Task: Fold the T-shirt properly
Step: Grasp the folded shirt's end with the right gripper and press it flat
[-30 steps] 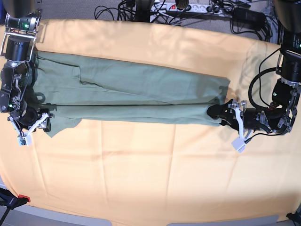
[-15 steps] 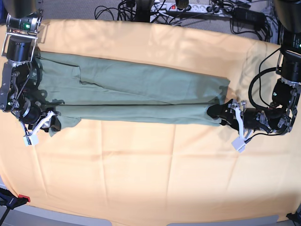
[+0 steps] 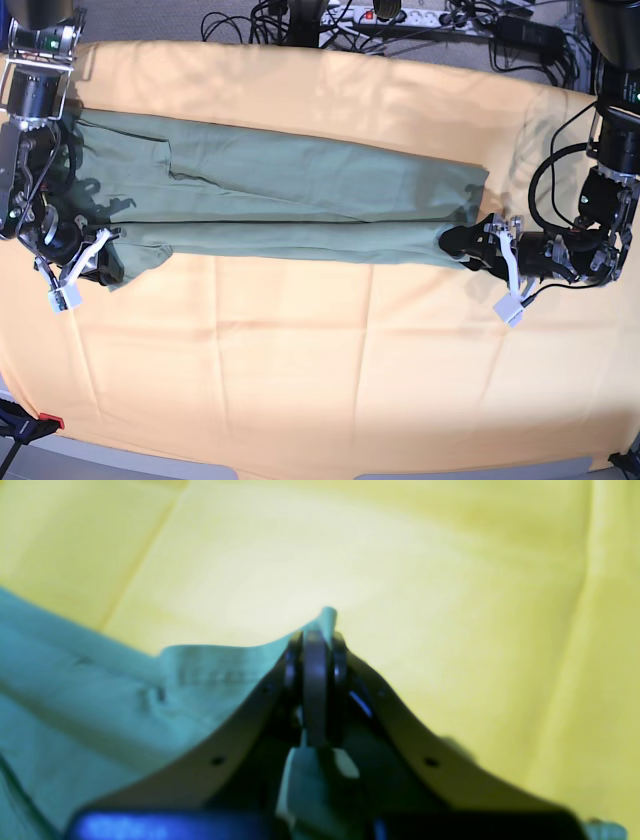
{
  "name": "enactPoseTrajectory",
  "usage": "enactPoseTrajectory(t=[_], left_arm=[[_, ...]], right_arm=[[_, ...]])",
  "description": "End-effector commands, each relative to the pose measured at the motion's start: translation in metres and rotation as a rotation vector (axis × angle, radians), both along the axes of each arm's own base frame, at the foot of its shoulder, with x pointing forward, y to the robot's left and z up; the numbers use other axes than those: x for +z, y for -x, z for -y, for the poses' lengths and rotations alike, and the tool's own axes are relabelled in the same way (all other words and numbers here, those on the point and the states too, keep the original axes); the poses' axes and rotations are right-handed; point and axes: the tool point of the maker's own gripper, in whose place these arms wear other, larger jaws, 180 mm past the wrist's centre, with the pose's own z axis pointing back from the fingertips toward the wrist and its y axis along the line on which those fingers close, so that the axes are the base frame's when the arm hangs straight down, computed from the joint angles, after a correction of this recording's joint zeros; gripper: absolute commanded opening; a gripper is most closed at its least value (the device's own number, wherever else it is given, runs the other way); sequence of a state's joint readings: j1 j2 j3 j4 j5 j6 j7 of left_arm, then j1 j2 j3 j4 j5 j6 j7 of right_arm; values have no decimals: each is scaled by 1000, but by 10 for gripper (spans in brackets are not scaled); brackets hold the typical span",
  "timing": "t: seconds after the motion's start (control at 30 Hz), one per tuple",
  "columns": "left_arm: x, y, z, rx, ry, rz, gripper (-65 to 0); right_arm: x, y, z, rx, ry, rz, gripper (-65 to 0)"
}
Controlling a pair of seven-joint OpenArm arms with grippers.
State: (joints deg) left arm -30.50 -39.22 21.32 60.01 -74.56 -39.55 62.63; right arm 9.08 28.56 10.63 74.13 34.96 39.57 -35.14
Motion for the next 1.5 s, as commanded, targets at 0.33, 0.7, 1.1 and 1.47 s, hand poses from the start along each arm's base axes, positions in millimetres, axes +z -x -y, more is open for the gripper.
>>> enactPoseTrajectory(t=[0.33, 0.7, 1.1, 1.47], left_arm=[[26, -16, 0, 21, 54, 71, -275], [28, -18, 0, 27, 61, 79, -275], [28, -18, -1, 29, 59, 80, -275], [29, -18, -1, 31, 61, 83, -275]], right_arm=[[24, 48, -4, 134, 157, 50, -650], [28, 78, -12, 227, 274, -57, -650], [19, 107, -6, 282, 320, -250, -650], [12, 119, 9, 284, 379, -313, -617]])
